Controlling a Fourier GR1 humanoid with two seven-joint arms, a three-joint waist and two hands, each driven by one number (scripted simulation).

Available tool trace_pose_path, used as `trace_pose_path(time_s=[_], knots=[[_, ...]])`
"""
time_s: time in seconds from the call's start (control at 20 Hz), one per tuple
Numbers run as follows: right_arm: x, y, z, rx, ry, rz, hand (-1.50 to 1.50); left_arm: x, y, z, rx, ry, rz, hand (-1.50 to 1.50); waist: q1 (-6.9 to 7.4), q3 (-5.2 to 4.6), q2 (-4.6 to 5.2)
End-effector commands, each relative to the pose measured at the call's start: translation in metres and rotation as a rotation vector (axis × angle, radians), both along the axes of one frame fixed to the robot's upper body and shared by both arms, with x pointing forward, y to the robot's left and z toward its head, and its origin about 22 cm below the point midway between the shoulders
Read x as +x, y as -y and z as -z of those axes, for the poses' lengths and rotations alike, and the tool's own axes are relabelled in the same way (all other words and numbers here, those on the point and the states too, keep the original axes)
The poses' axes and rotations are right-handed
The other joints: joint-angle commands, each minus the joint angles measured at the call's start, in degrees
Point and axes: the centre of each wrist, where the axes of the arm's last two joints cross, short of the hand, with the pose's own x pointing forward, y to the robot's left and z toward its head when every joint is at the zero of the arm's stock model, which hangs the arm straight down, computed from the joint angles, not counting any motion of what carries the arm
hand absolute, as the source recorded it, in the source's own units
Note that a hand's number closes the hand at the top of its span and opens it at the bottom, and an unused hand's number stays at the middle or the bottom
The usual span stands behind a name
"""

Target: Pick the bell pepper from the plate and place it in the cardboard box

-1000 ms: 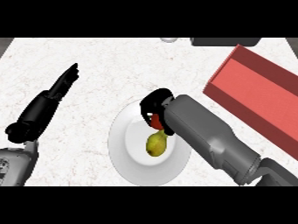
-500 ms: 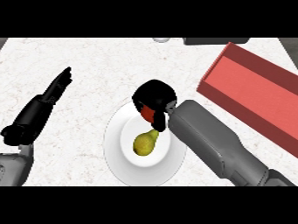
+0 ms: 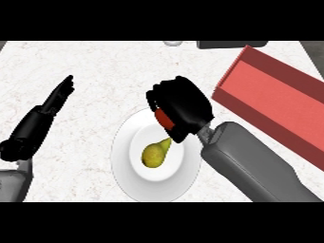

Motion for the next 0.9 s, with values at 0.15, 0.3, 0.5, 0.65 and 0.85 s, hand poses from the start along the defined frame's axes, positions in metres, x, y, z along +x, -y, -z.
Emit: trace_pose_path(time_s=[0.15,0.3,0.5,0.65,0.85], knots=[[-0.016,0.057,-0.065,0.261,0.122,0.296,1.5,0.003,0.006,-0.004,-0.015,-0.002,-0.007,0.0,-0.38,0.03,0.15],[-0.015,0.065,-0.081,0.359,0.124,0.458,1.5,0.005,0.019,-0.009,-0.021,0.001,0.026,0.0,0.7,0.02,0.41],[-0.006,0.109,-0.106,0.389,0.141,0.578,1.5,0.005,0.009,-0.005,-0.013,0.002,0.029,0.0,1.86,-0.01,0.8],[0.014,0.148,-0.113,0.443,0.16,0.668,1.5,0.006,0.014,-0.015,0.0,0.003,0.05,0.0,2.47,0.02,0.93],[0.026,0.185,-0.118,0.372,0.166,0.702,1.5,0.012,0.006,-0.012,-0.019,0.008,0.047,0.0,2.48,-0.01,1.02]])
